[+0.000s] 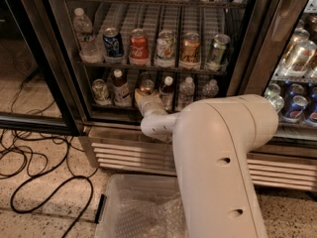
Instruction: Pick orange can from bottom shelf of fridge
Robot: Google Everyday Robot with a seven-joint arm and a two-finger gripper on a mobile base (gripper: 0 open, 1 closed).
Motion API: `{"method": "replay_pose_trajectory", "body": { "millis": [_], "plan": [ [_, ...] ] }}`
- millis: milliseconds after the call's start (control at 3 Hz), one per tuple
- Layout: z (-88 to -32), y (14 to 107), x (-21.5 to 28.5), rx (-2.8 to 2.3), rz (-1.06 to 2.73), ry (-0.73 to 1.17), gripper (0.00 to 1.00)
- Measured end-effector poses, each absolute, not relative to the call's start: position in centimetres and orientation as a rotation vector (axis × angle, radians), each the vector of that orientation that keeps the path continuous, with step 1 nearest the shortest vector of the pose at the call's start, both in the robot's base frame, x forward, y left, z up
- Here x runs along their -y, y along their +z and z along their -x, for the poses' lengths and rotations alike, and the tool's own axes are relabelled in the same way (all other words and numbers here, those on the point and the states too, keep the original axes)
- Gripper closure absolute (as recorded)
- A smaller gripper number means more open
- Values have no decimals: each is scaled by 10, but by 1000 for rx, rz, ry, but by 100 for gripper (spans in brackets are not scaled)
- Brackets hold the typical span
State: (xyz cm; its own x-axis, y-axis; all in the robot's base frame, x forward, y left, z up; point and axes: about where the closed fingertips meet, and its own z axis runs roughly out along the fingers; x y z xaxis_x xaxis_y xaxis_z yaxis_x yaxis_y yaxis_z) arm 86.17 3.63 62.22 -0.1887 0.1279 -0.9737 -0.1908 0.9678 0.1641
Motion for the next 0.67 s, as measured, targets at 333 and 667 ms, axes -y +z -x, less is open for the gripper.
{"method": "replay_pose_trajectory", "body": {
  "millis": [333,667],
  "plan": [
    [-858,625,-37,-1743,48,306,100],
    [-852,628,-39,-1758,37,344,100]
  ]
}}
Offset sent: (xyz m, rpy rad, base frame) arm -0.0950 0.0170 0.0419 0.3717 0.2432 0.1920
